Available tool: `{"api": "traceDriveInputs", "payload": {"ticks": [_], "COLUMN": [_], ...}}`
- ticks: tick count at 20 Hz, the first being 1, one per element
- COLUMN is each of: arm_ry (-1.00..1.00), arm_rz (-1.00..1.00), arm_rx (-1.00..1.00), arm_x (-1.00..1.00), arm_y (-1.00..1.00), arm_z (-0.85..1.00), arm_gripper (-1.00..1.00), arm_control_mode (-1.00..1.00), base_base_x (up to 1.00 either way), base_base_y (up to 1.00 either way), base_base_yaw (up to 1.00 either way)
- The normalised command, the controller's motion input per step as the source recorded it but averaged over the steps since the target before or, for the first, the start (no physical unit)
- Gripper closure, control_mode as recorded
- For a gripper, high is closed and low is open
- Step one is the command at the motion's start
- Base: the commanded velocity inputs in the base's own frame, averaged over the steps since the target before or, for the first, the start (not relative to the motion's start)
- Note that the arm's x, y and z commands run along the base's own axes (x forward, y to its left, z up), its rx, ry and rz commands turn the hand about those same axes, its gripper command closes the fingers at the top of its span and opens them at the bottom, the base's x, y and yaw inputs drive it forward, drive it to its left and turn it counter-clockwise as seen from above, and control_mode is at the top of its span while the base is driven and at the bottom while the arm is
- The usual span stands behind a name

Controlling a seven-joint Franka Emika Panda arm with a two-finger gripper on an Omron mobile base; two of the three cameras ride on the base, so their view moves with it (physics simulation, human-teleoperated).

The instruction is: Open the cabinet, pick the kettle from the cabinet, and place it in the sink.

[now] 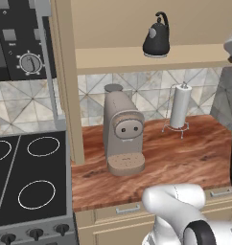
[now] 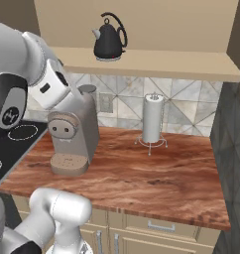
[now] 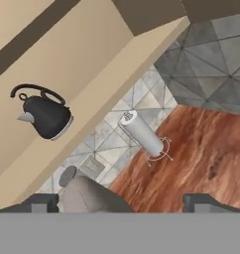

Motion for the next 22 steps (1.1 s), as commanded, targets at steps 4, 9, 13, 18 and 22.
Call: {"api": "traceDriveInputs", "payload": {"ticks": [4, 9, 13, 18, 22], "arm_ry": [0.0, 0.0, 0.0, 0.0, 0.0], "arm_rz": [0.1, 0.03, 0.0, 0.0, 0.02], "arm_rx": [-0.24, -0.2, -0.16, -0.03, 0.0], "arm_x": [0.0, 0.0, 0.11, 0.14, 0.1], "arm_y": [0.33, 0.3, 0.23, 0.07, 0.05], "arm_z": [0.01, 0.01, 0.01, 0.12, 0.2], "arm_gripper": [-1.0, -1.0, -1.0, -1.0, -1.0], "arm_control_mode": [-1.0, -1.0, -1.0, -1.0, -1.0], "base_base_x": [0.0, 0.0, 0.0, 0.0, 0.0], "base_base_y": [0.0, 0.0, 0.0, 0.0, 0.0], "base_base_yaw": [0.0, 0.0, 0.0, 0.0, 0.0]}}
